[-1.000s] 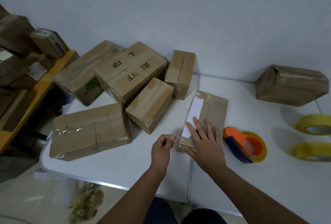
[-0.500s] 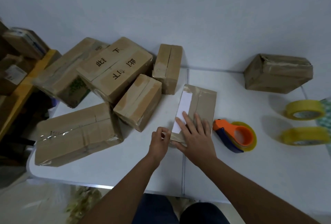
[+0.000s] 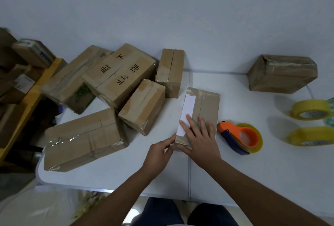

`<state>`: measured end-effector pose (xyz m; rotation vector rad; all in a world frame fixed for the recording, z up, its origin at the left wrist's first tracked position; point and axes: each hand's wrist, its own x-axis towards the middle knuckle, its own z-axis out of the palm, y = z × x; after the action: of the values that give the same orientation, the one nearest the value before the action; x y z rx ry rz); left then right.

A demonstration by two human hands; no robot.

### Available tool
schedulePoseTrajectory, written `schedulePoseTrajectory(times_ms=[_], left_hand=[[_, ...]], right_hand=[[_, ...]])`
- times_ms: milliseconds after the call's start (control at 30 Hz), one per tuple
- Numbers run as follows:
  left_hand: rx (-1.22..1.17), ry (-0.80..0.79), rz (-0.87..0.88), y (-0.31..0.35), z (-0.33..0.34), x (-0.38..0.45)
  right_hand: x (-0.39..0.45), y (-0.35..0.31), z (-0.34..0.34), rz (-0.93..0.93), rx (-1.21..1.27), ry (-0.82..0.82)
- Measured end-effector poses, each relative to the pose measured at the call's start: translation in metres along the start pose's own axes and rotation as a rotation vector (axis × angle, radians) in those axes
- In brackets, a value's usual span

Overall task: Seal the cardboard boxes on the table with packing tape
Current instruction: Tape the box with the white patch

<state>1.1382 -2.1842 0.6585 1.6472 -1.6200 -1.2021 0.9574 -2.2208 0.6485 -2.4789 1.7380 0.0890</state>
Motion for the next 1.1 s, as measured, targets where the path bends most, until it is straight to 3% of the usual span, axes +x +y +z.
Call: schedulePoseTrajectory(times_ms=[267, 467, 533, 600, 667, 700, 767, 833, 967, 1100], left_hand=[[0.454, -0.287, 0.283, -0.003, -0.038, 0.044], [0.483, -0.292, 0.195, -0.003, -0.017, 0.052], [0.476, -0.307, 0.174, -0.006, -0.021, 0.055], [0.469, -0.313, 0.184, -0.010, -0.028, 0.053], [0.390, -0.307, 0.176, -0.009, -0.032, 0.049], [0.320, -0.302, 0.161, -0.006, -0.031, 0.047], [0.197, -0.287, 0.139, -0.002, -0.027, 0.045], [0.149, -0.279, 0.152, 0.000, -0.025, 0.046], [0.229, -0.325, 0.173, 0.005, -0.026, 0.055], [0.315, -0.297, 0.229, 0.026, -0.012, 0.082]], right_hand=[[0.002, 0.003, 0.001, -0.028, -0.019, -0.034], [0.003, 0.001, 0.000, -0.054, 0.042, -0.079], [0.004, 0.008, -0.006, -0.076, 0.171, -0.032], [0.001, 0.019, -0.015, 0.046, 0.468, 0.026], [-0.006, 0.026, -0.023, 0.355, 0.795, 0.190], [-0.009, 0.027, -0.028, 0.534, 0.999, 0.199], [-0.013, 0.021, -0.034, 0.741, 1.338, 0.045], [-0.011, 0.018, -0.039, 0.744, 1.420, 0.003], [0.005, 0.021, -0.047, 0.675, 1.393, 0.139], [0.019, 0.035, -0.053, 0.765, 1.366, 0.214]])
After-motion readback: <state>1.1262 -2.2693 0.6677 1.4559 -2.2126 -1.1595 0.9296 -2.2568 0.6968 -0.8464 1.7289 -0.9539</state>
